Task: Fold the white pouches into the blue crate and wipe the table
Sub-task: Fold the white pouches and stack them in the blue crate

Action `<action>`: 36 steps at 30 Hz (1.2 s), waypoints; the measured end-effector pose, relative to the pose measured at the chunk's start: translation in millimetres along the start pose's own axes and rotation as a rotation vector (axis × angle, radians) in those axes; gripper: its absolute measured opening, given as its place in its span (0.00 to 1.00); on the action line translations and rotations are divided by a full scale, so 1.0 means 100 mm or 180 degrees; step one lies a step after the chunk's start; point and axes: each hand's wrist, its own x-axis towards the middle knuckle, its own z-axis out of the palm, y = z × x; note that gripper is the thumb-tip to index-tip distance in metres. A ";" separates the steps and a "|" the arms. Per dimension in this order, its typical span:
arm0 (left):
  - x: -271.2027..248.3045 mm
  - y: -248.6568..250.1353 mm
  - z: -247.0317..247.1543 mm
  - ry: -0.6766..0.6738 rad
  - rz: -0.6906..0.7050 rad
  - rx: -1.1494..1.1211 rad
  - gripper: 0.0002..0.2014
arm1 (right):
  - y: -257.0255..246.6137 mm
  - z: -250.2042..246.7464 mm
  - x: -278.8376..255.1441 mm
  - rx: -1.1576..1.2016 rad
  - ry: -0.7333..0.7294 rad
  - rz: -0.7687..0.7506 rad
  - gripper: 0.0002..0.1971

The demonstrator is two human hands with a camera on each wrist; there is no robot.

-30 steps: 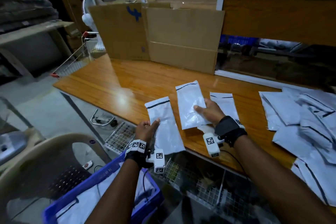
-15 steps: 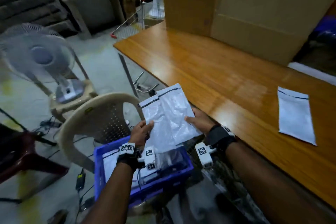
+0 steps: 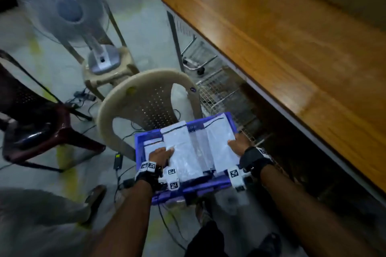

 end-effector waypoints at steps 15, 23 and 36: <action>-0.03 0.26 0.65 -0.0234 0.0349 0.1795 0.26 | 0.46 0.59 0.55 -0.0150 0.0331 0.0315 0.15; 0.15 0.22 0.90 0.0030 0.0237 0.0743 0.18 | 0.68 0.52 0.61 0.0178 0.0536 0.0518 0.13; -0.02 0.36 0.89 0.0617 0.0879 0.0209 0.32 | 0.44 0.66 0.45 -0.0812 0.0388 -0.0041 0.40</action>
